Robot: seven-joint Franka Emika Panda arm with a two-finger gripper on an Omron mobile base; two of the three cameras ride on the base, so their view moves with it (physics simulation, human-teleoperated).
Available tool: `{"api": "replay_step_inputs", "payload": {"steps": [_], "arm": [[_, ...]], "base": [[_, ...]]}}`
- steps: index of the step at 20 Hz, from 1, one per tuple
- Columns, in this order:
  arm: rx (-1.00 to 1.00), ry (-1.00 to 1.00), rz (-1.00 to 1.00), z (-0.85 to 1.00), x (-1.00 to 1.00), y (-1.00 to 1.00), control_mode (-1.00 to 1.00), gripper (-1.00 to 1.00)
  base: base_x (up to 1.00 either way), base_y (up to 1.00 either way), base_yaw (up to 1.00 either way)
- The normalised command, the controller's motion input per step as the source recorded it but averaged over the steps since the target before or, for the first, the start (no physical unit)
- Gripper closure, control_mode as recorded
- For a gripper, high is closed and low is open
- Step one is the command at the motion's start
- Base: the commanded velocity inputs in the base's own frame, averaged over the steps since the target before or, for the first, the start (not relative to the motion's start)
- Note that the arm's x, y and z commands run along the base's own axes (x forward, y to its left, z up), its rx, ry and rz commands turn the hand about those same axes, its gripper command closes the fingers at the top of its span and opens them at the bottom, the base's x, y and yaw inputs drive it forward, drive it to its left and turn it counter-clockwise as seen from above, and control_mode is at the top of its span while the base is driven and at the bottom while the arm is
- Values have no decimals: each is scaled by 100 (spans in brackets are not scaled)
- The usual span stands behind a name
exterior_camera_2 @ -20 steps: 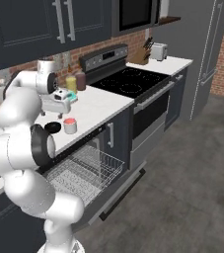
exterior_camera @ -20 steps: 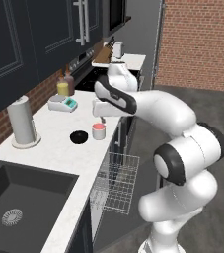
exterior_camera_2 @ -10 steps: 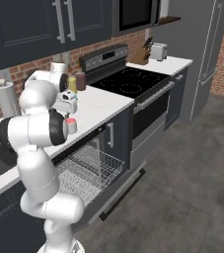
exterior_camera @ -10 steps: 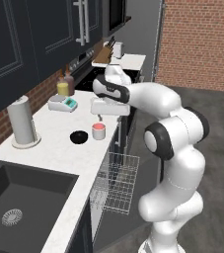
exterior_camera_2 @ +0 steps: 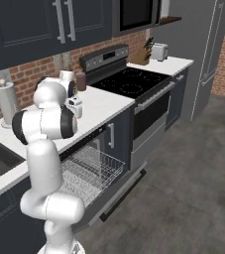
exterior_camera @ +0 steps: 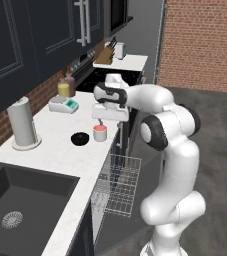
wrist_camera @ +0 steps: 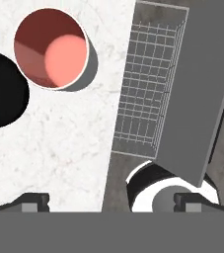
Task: Pick up the cup and bowl from the counter, place them in the dishwasher, and close the dishwasher door.
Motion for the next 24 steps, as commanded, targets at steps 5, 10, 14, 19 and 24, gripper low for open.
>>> {"api": "replay_step_inputs", "payload": {"steps": [5, 10, 14, 19, 24], "arm": [[0, 0, -11, -36, 38, -5, -100, -100], [0, 0, -10, -32, 30, -1, -100, -100], [0, 0, -9, -29, 27, 0, -100, -100], [0, -2, -6, -29, 29, 0, -100, -100], [0, -3, -3, -22, 20, 0, -100, -100]], "base": [[0, 0, 0], [0, 0, 0], [0, 0, 0], [0, 0, 0], [0, 0, 0]]}}
